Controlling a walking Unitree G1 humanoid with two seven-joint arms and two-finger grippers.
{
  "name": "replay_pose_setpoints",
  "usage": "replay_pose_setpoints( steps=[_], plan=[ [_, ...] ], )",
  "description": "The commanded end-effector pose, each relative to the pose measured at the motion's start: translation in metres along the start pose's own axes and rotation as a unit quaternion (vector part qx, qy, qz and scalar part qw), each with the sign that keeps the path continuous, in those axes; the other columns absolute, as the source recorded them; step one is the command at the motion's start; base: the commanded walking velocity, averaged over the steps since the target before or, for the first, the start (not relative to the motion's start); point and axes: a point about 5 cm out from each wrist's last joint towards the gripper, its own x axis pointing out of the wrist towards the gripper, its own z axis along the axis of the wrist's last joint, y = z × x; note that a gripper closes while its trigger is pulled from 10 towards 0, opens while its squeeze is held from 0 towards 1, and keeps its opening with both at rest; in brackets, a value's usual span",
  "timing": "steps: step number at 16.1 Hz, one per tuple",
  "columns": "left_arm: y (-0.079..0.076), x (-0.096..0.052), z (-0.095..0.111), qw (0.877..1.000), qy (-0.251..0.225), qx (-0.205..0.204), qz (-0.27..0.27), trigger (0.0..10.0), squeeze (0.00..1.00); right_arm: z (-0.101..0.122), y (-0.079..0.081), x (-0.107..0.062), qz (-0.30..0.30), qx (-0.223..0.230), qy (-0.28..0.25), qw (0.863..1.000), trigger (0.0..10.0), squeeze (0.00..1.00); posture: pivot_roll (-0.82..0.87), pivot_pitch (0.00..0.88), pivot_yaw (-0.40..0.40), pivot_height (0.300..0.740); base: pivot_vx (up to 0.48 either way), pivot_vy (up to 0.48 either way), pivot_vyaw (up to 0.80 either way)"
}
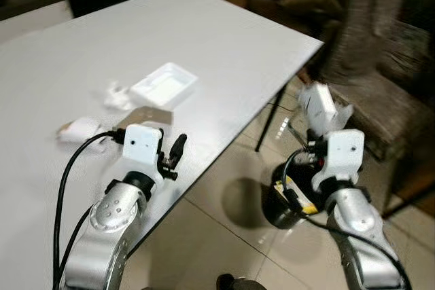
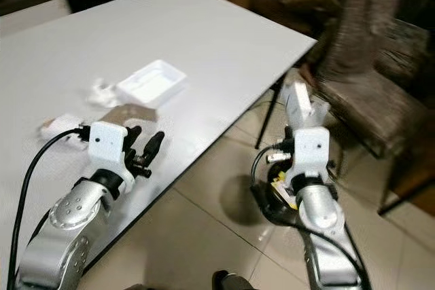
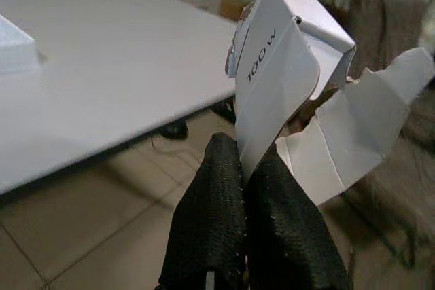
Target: Picking trash to rubbish bin
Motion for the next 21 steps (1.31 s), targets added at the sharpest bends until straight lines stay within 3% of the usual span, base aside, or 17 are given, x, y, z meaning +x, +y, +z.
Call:
replay_pose_setpoints(
  steps=[1,2,3,4,5,6,9,14,21],
  plan=[
    [-0.003,0.004,0.0,1.0,-0.005,0.005,-0.006,10.0,0.0,-0.005,-0.002,-0.001,0.002,0.02,0.018,1.0,10.0,0.0,-0.01,0.07,-0.026,0.74,0.0,0.0,-0.8],
    [0.0,0.007,0.001,1.0,0.0,0.003,-0.016,10.0,0.0,-0.013,0.004,-0.003,0.024,0.046,0.042,0.998,10.0,0.0,-0.01,0.073,-0.021,0.74,0.0,0.0,-0.8],
    [0.001,0.008,0.004,1.0,-0.016,-0.016,-0.019,10.0,0.14,-0.018,0.003,-0.004,0.024,0.045,0.051,0.997,10.0,0.0,-0.02,0.088,-0.015,0.74,0.0,0.0,-0.8],
    [0.004,0.007,0.005,0.999,-0.033,0.015,0.016,10.0,0.03,-0.019,0.002,-0.006,0.021,0.041,0.054,0.997,10.0,0.0,-0.03,0.098,-0.021,0.74,0.0,0.0,-0.8],
    [0.002,0.005,-0.003,0.998,-0.007,0.052,0.032,10.0,0.0,-0.018,0.001,-0.008,0.025,0.043,0.058,0.997,10.0,0.0,-0.02,0.105,-0.038,0.74,0.0,0.0,-0.8],
    [-0.001,0.003,-0.008,1.0,0.022,0.014,0.003,10.0,0.0,-0.019,0.002,-0.009,0.028,0.044,0.061,0.997,10.0,0.0,-0.02,0.106,-0.043,0.74,0.0,0.0,-0.8],
    [-0.006,0.001,-0.014,0.998,0.038,0.013,-0.043,10.0,0.0,-0.02,0.006,-0.006,0.047,0.029,0.065,0.996,10.0,0.0,-0.03,0.098,-0.065,0.74,0.0,0.0,-0.8],
    [-0.007,0.002,-0.012,0.999,0.029,0.01,-0.027,10.0,0.0,-0.021,0.008,0.004,0.047,0.038,0.069,0.996,10.0,0.0,-0.03,0.091,-0.085,0.74,0.0,0.0,-0.8],
    [-0.002,0.001,-0.013,1.0,0.012,0.021,-0.02,10.0,0.0,-0.03,0.015,0.002,0.083,0.027,0.098,0.991,10.0,0.0,-0.02,0.069,-0.082,0.74,0.0,0.0,-0.69]
  ],
)
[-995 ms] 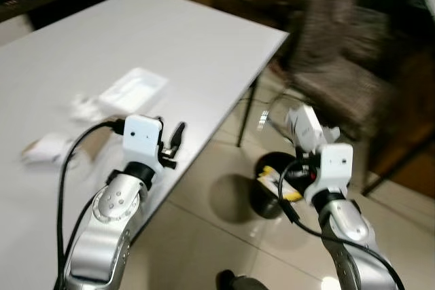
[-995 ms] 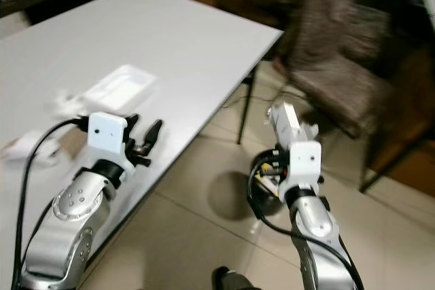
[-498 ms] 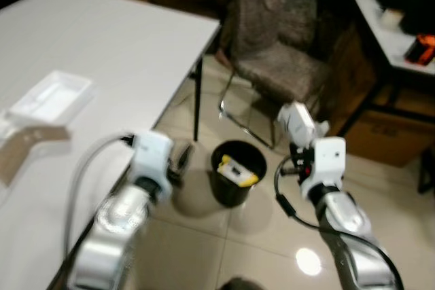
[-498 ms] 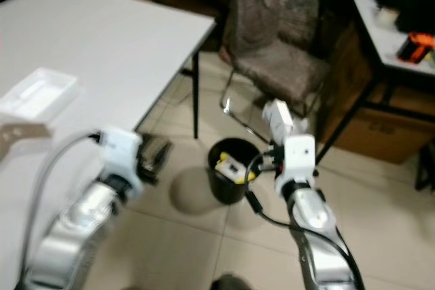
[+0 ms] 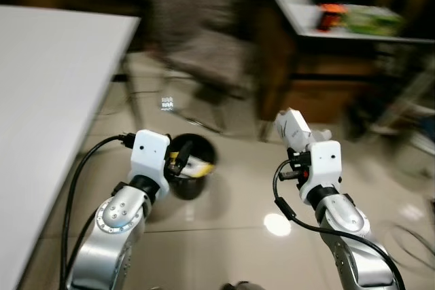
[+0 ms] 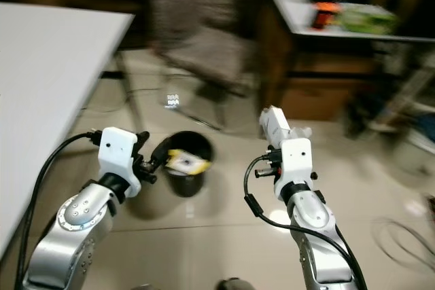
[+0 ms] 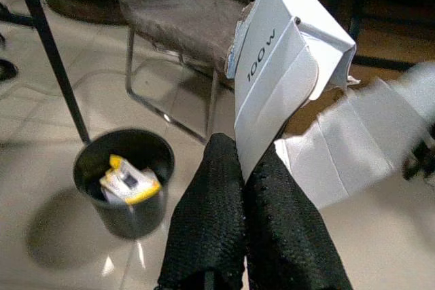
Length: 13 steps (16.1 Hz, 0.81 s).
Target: Picking trash to rubbish bin
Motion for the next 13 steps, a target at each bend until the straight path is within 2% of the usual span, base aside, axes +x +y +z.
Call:
replay_pose_setpoints(
  steps=[1,4,9,13],
  plan=[
    [0.002,0.001,0.0,1.0,-0.007,0.003,0.004,10.0,0.0,-0.007,0.007,0.0,0.03,-0.002,0.022,0.999,10.0,0.0,-0.02,0.065,-0.081,0.74,0.0,0.0,0.0],
    [0.002,0.002,-0.002,1.0,-0.005,0.011,0.004,10.0,0.0,-0.008,0.009,0.001,0.035,0.0,0.023,0.999,10.0,0.0,-0.02,0.062,-0.076,0.74,0.082,0.0,0.0],
    [0.002,0.006,-0.013,0.999,0.007,0.033,-0.004,10.0,0.0,-0.01,0.01,0.006,0.055,-0.014,0.029,0.998,10.0,0.0,-0.02,0.063,-0.077,0.74,0.344,0.0,0.0],
    [0.002,0.006,-0.015,0.999,0.008,0.033,-0.006,10.0,0.0,-0.01,0.01,0.008,0.063,-0.03,0.029,0.997,10.0,0.0,-0.02,0.064,-0.076,0.74,0.352,0.0,0.0]
  ],
)
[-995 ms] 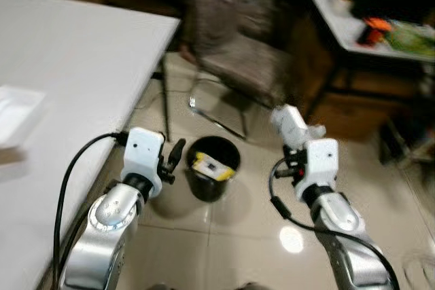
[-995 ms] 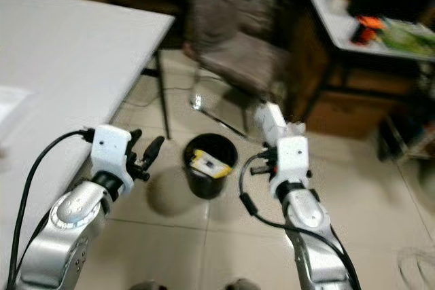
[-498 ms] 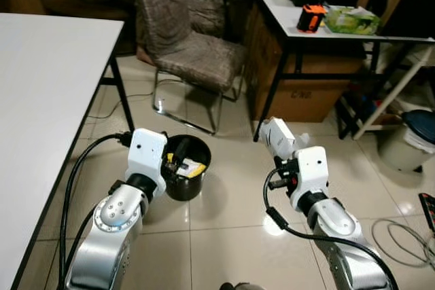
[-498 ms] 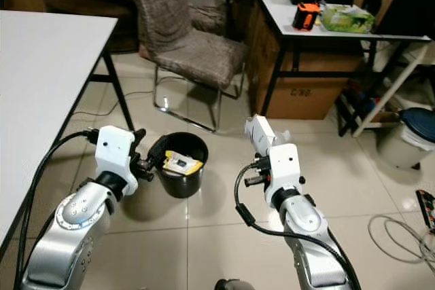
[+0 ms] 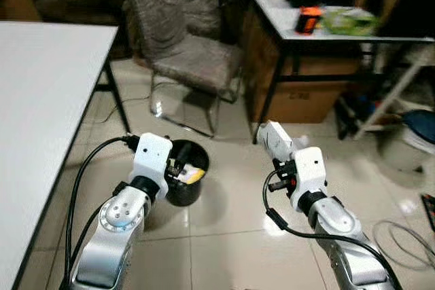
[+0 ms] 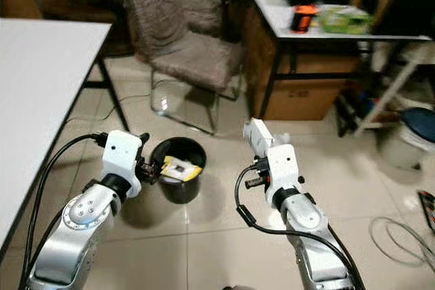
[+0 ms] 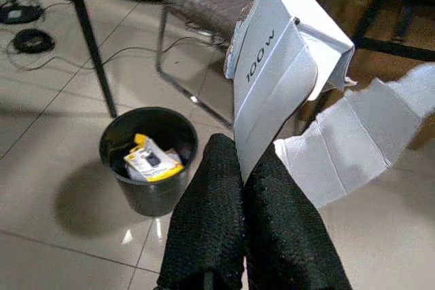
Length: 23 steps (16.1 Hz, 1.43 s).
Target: Picking trash to rubbish bin
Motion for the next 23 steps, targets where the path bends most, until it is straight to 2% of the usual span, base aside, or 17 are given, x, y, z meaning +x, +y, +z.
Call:
replay_pose_setpoints(
  steps=[1,8,10,18,23],
  plan=[
    [-0.0002,0.0007,-0.002,1.0,0.002,0.004,-0.004,10.0,0.0,0.0025,0.0008,0.0024,0.007,-0.012,-0.005,1.0,10.0,0.0,-0.01,0.062,-0.075,0.74,0.352,0.0,0.0],
    [0.0007,0.0014,-0.0026,1.0,0.002,0.002,-0.005,10.0,0.0,0.0011,0.0026,0.0034,0.016,-0.021,-0.002,1.0,10.0,0.0,-0.01,0.065,-0.07,0.74,0.355,0.0,0.0],
    [0.0002,0.0015,-0.0028,1.0,0.002,0.002,-0.007,10.0,0.0,0.0004,0.0008,0.0035,0.007,-0.005,-0.005,1.0,10.0,0.0,-0.01,0.065,-0.069,0.74,0.354,0.0,0.0],
    [-0.0011,0.0024,-0.0028,1.0,0.002,0.003,-0.016,10.0,0.0,-0.0036,-0.0002,0.003,0.001,-0.005,0.001,1.0,10.0,0.0,-0.02,0.067,-0.055,0.74,0.356,0.0,0.0],
    [-0.0005,0.0038,-0.0017,1.0,0.001,0.002,-0.02,10.0,0.0,-0.0052,0.0039,0.003,0.015,-0.022,0.008,1.0,10.0,0.0,-0.02,0.069,-0.048,0.74,0.354,0.0,0.12]
  ],
)
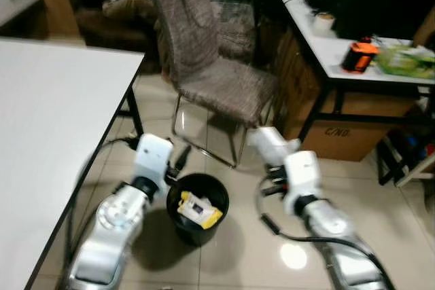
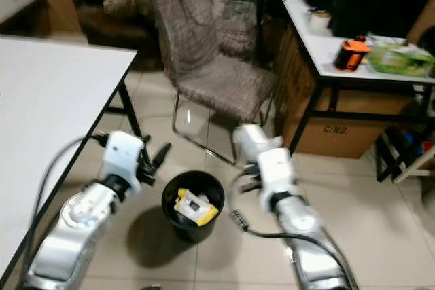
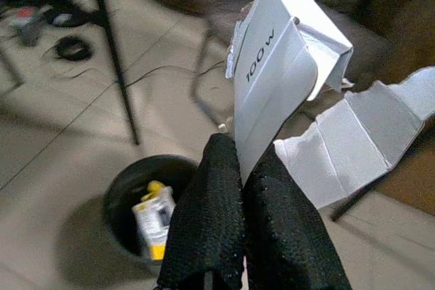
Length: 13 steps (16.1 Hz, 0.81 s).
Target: Picking trash to rubbish bin
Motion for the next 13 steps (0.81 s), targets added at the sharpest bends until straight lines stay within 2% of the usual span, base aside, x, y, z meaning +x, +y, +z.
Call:
replay_pose_setpoints(
  steps=[1,3,8,9,11,12,13],
  plan=[
    [-0.0055,0.0025,0.0043,1.0,-0.007,-0.003,-0.011,10.0,0.0,0.0012,-0.0107,-0.0032,-0.016,-0.01,-0.001,1.0,10.0,0.0,-0.02,0.067,-0.048,0.74,0.356,0.0,0.66],
    [-0.0055,0.0028,0.0042,1.0,-0.007,-0.004,-0.011,10.0,0.0,0.0006,-0.0126,-0.0036,-0.022,0.004,-0.003,1.0,10.0,0.0,-0.02,0.066,-0.048,0.74,0.356,0.0,0.0],
    [-0.0051,0.0028,0.0048,1.0,-0.008,-0.005,-0.01,10.0,0.0,0.0003,-0.0103,-0.0025,-0.009,-0.009,0.002,1.0,10.0,0.0,-0.02,0.067,-0.048,0.74,0.356,0.0,0.0],
    [-0.0052,0.0027,0.0049,1.0,-0.008,-0.005,-0.01,10.0,0.0,0.0004,-0.0084,-0.0019,0.001,-0.026,0.005,1.0,10.0,0.0,-0.01,0.069,-0.05,0.74,0.356,0.0,0.8],
    [-0.0051,0.0017,0.0047,1.0,-0.007,-0.005,-0.009,10.0,0.0,-0.0011,-0.0063,-0.0025,0.002,-0.012,0.005,1.0,10.0,0.0,-0.01,0.072,-0.051,0.74,0.352,0.0,0.8],
    [-0.0049,0.001,0.0044,1.0,-0.006,-0.005,-0.009,10.0,0.0,-0.0026,-0.0067,-0.0032,-0.001,0.003,0.006,1.0,10.0,0.0,-0.01,0.073,-0.051,0.74,0.356,0.0,0.0],
    [-0.0045,0.0003,0.0041,1.0,-0.006,-0.005,-0.009,10.0,0.0,-0.0048,-0.0066,-0.0036,0.003,-0.001,0.011,1.0,10.0,0.0,-0.01,0.074,-0.052,0.74,0.356,0.0,0.0]
  ],
)
